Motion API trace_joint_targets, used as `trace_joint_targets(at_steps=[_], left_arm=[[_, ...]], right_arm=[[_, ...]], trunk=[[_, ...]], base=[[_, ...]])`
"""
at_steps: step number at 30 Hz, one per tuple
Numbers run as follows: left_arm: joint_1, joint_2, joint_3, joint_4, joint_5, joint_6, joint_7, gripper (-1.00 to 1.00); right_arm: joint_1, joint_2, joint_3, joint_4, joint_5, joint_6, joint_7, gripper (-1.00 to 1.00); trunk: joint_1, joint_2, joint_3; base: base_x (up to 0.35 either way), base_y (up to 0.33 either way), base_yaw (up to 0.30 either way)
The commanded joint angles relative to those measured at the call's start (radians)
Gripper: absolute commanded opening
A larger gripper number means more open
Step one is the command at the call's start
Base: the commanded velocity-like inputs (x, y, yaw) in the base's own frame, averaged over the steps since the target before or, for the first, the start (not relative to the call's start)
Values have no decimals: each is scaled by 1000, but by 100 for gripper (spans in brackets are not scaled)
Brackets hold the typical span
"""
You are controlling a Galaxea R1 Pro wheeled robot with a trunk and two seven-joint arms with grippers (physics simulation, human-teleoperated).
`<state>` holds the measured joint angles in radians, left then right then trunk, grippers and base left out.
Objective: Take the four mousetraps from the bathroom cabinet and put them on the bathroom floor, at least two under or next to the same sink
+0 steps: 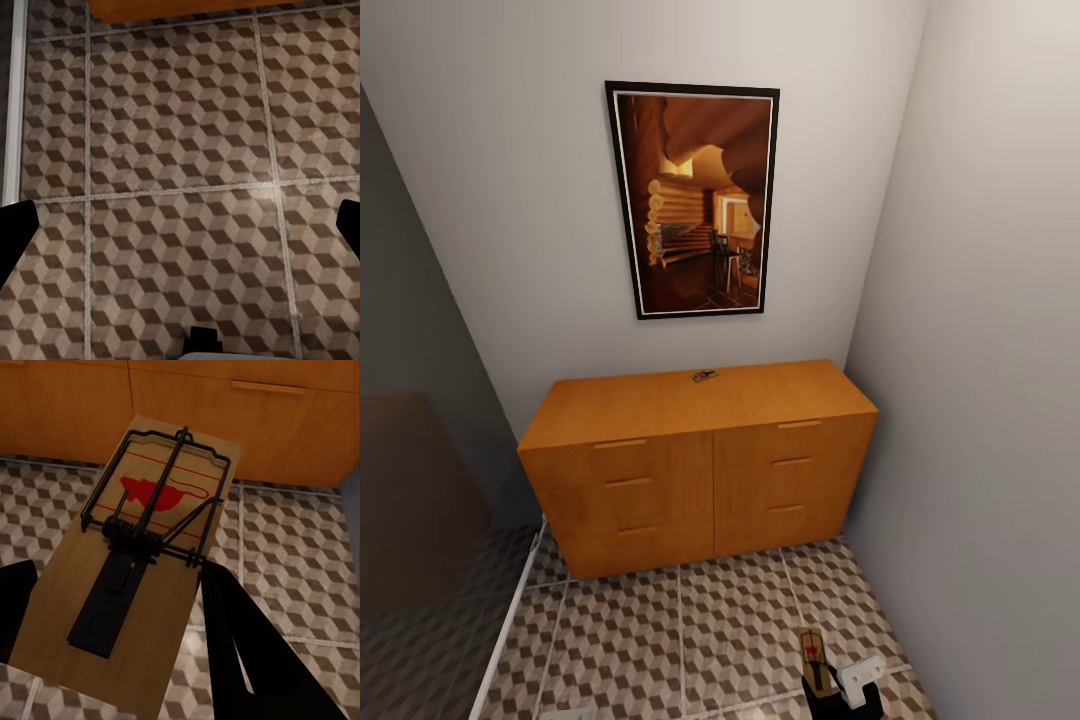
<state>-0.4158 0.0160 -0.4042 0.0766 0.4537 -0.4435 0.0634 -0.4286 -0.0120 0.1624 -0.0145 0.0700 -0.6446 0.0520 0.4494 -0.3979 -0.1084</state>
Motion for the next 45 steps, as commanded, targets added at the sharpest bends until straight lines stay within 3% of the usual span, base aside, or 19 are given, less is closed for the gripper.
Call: trace_joint_targets(at_steps=[1,11,16,17,21,23,26,31,32,35,40,41,45], left_arm=[[-1,-1,-8,3,3,-5,3,100],[-1,-6,-8,-1,3,-5,7,100],[-1,-28,-6,-15,-1,18,17,100],[-1,-29,-6,-32,-1,50,19,100],[-1,-15,-5,-216,-3,321,22,100],[-1,-3,-5,-288,-4,396,24,100],[-1,19,-5,-468,-5,557,26,100],[-1,32,-4,-721,-10,780,31,100],[-2,33,-4,-809,-15,861,44,100],[-4,34,-1,-954,-22,988,96,100],[-9,34,3,-1157,-26,1150,184,100],[-16,32,32,-1292,-27,1272,214,100],[-81,28,108,-1395,-27,1389,224,100]], right_arm=[[-1,0,-3,1,4,-3,1,-100],[-1,1,-3,1,4,0,0,-100],[-1,2,-3,1,4,14,2,-100],[-1,2,-3,1,4,22,4,-100],[-1,3,-3,1,4,58,8,-100],[-1,3,-3,1,4,61,9,-100],[-1,2,-3,1,4,66,9,-100],[-1,1,-3,1,4,67,9,-100],[-1,1,-3,1,4,68,9,-100],[-1,1,-3,1,4,68,9,-100],[-1,1,-3,1,4,68,9,-100],[-1,1,-3,1,4,69,9,-100],[-1,2,-3,1,4,69,9,-100]], trunk=[[1,-2,-2],[1,-2,-2],[1,-2,-2],[1,-2,-2],[1,-2,-2],[1,-2,-2],[1,-2,-2],[1,-2,-2],[1,-2,-2],[1,-2,-2],[1,-2,-2],[1,-2,-2],[1,-2,-2]], base=[[0,0,0],[0,0,0],[0,0,0],[0,0,0],[0,0,0],[0,0,0],[0,0,0],[0,0,0],[0,0,0],[0,0,0],[0,0,0],[0,0,0],[0,0,0]])
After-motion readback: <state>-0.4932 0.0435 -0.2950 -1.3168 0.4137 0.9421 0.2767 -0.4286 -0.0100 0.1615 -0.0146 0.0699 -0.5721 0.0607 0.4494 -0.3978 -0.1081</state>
